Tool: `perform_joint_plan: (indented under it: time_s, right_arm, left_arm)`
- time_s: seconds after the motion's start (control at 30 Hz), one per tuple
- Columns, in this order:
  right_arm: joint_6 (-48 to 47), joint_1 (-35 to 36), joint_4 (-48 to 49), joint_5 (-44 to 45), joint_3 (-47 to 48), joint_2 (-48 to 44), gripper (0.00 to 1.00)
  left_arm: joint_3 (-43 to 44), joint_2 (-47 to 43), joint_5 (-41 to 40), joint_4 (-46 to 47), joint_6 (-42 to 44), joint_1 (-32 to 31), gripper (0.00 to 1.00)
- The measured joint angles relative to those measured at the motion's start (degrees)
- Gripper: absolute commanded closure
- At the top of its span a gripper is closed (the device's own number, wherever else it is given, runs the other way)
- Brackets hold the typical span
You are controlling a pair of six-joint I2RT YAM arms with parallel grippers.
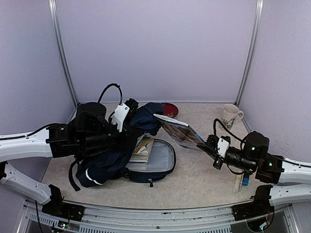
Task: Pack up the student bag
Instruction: Pick up the largest pocket of the bag.
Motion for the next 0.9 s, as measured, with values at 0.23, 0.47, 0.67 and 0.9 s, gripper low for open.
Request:
perform_joint_plan:
  time_s: [0.23, 0.47, 0.67, 0.9]
  right_arm:
    - [3.4, -5.4, 1.6, -7.9, -0.2, 1.8, 1.00]
    - [5.2, -8.0, 2.7, -12.4, -0.1, 2.9, 1.00]
    - [6.4, -9.2, 2.9, -14.5, -0.1, 3.4, 1.00]
    - [6.9, -10.0, 2.9, -15.7, -0.1, 3.6, 1.00]
  left_arm:
    - [2.1, 2.3, 2.3, 0.1, -0.4, 2.0, 1.00]
    - [2.4, 2.6, 4.7, 0.3, -0.8, 3.6, 1.00]
    - [2.6, 3.2, 5.8, 0.8, -1.0, 4.2, 1.00]
    - [2.7, 3.5, 6.1, 0.9, -1.0, 4.4, 1.00]
